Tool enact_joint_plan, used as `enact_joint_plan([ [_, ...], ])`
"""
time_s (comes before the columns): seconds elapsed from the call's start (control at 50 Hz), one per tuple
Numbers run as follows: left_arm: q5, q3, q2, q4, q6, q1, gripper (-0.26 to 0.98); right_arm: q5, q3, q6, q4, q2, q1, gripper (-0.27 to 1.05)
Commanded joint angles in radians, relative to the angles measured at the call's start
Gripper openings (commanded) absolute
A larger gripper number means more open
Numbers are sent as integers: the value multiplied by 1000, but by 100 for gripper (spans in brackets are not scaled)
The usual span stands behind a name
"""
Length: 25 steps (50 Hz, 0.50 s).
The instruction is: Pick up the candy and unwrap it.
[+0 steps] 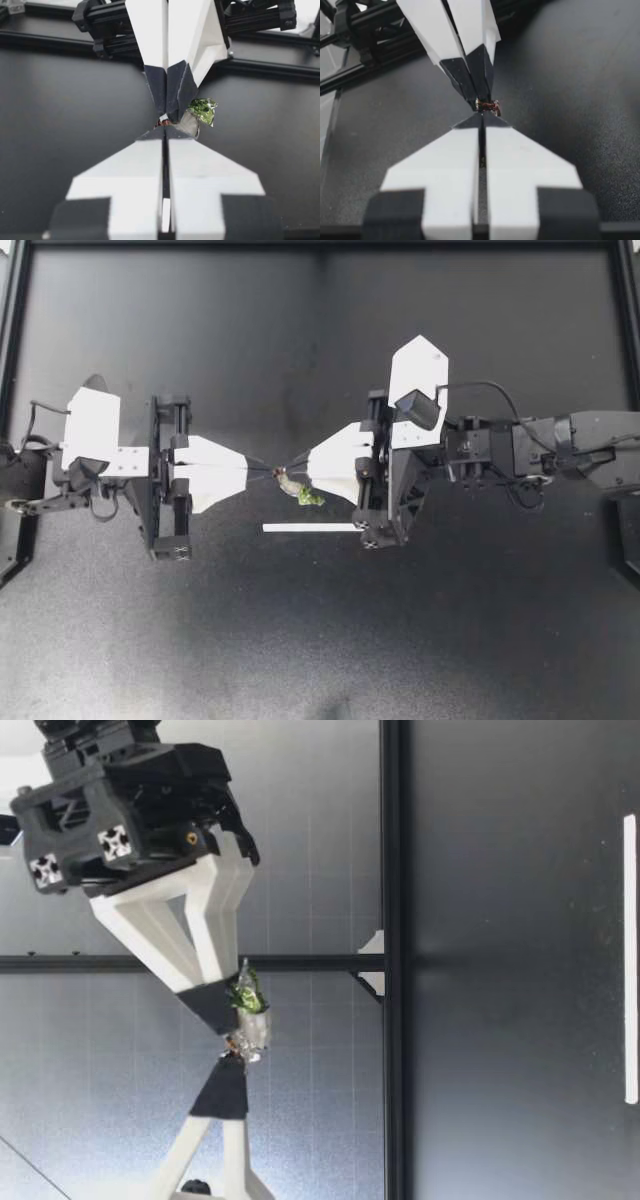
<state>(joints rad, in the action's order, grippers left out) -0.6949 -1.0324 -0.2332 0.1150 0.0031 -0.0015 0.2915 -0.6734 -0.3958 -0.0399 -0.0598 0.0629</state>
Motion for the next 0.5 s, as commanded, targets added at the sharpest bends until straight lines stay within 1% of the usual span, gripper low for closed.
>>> enact_joint_plan([
  [0.0, -11, 5, -25, -9, 2, 0, -21, -2, 20, 3, -5, -20, -6, -11],
  [0.14, -11, -3, -28, -38, -2, 2, -20, -8, 17, 6, -5, -23, -5, -11],
  [0.26, -11, -6, -26, -48, -8, 0, -13, -8, 12, 11, -6, -26, -5, -11],
  [0.36, -11, -11, -26, -48, -14, -2, 2, -8, 5, 15, -8, -35, -5, -11],
  [0.44, -3, -12, -26, -48, -25, -2, 23, -8, -6, 15, -25, -51, -5, -11],
  [0.48, -3, -11, -21, -43, -37, -2, 37, -8, -11, 15, -34, -57, -5, -11],
])
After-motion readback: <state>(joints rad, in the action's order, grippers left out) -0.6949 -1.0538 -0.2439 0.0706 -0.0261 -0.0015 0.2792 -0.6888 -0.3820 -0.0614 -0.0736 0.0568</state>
